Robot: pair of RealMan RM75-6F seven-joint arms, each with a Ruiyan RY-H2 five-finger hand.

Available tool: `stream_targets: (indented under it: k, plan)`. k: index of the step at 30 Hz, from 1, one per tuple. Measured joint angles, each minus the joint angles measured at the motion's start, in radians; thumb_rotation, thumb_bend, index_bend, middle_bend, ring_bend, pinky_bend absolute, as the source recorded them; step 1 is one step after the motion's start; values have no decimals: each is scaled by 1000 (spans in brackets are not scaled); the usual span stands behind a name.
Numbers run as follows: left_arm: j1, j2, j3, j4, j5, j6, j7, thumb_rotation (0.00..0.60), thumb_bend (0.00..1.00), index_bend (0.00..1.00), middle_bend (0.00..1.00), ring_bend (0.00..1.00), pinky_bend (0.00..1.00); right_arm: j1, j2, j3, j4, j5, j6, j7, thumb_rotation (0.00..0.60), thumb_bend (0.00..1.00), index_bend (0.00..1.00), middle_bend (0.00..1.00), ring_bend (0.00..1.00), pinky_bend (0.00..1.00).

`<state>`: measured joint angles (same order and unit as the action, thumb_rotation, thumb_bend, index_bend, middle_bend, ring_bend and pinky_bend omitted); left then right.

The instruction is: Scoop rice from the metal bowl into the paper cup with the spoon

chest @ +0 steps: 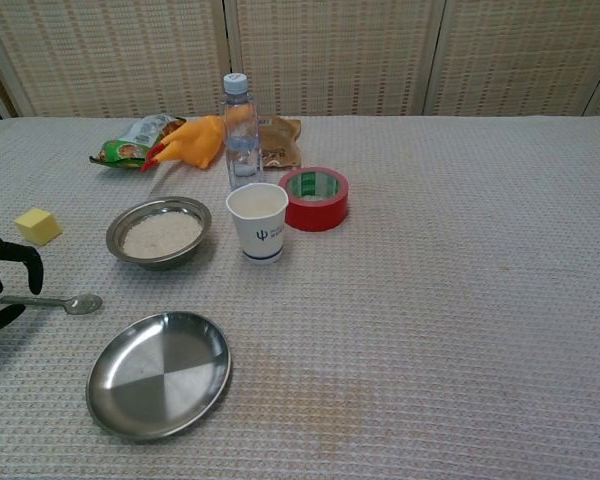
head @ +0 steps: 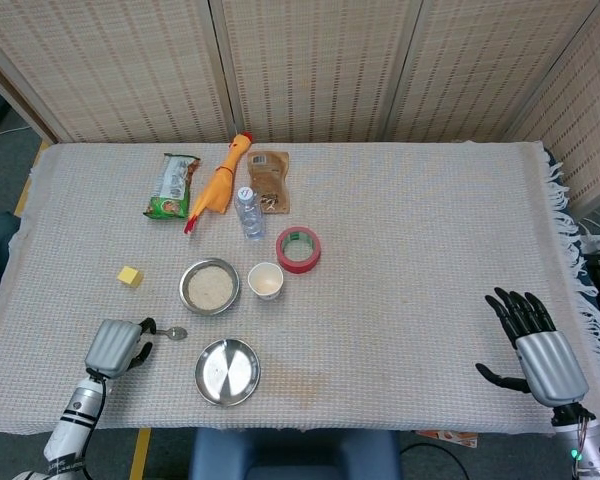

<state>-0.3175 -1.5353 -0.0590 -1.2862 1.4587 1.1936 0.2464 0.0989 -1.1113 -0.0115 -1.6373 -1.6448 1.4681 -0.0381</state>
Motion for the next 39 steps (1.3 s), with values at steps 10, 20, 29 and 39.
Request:
stream_targets:
  k: [10,20,29,39]
  plan:
    - [-19,-37,-3,81,-21,-17,-30,600,379,449,1000,1000,1000,4,0,0,-2,9,-13,-6,459,114,0,0,0,0]
    - [-33,-94,-1,187,-19,-1,-25,600,374,449,1000,1000,1000,4,-1,2,0,10,-9,-3,459,114,0,0,0,0]
    - [-35,-111,3,222,-22,7,-11,600,376,467,1000,1000,1000,4,1,1,-2,10,-9,-1,459,114,0,0,0,0]
    - [-38,-118,11,240,-26,4,1,600,377,487,1000,1000,1000,3,1,0,-5,8,-6,-3,459,114,0,0,0,0]
